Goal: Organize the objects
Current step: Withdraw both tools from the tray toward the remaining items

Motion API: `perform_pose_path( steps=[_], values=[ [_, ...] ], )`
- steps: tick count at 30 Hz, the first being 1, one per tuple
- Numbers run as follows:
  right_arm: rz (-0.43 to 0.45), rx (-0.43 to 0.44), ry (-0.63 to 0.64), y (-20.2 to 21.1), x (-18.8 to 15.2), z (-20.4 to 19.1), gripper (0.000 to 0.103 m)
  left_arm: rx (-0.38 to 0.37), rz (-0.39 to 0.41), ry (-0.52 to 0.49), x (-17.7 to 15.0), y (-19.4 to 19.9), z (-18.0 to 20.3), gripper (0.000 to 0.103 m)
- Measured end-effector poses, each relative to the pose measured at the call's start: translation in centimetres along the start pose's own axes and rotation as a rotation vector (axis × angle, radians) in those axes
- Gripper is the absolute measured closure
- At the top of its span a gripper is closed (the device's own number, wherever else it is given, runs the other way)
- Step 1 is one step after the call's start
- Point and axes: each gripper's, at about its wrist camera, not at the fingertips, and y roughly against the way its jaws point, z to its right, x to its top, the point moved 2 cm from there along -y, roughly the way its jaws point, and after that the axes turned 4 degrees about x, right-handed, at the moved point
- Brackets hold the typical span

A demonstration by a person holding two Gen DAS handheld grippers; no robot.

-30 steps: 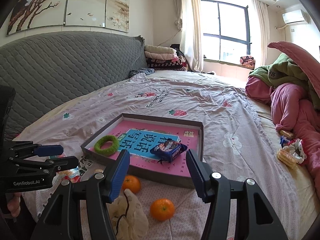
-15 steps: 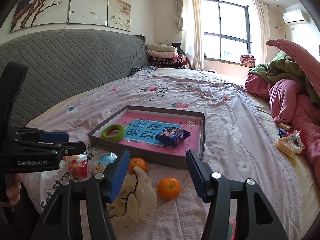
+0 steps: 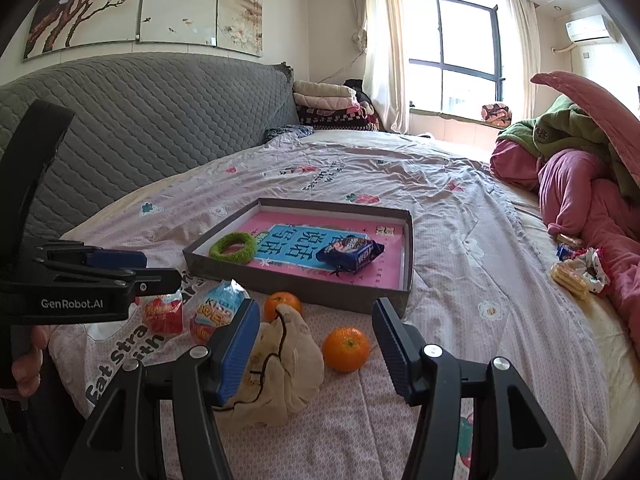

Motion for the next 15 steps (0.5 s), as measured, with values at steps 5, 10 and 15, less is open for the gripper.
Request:
perform_pose_path(
  steps=[5,10,15],
  values=[
    [-0.012,-0.004,-0.008,0.1,-0.6,0.0,0.045,-0.006,-0.008,-0.004,-0.3,-0.1,0.1,0.048],
    [-0.020,-0.002,-0.007,0.1,-1.0,-0.1,0.045,-0.011,-0.013,-0.014,-0.6,0.0,0.5,0.048],
    [-0.032,0.001,0.003,0.1,-1.7,-0.7,0.045,-0.011,-0.016,-0.023,-1.1,0.2,0.7,0.048]
  ],
)
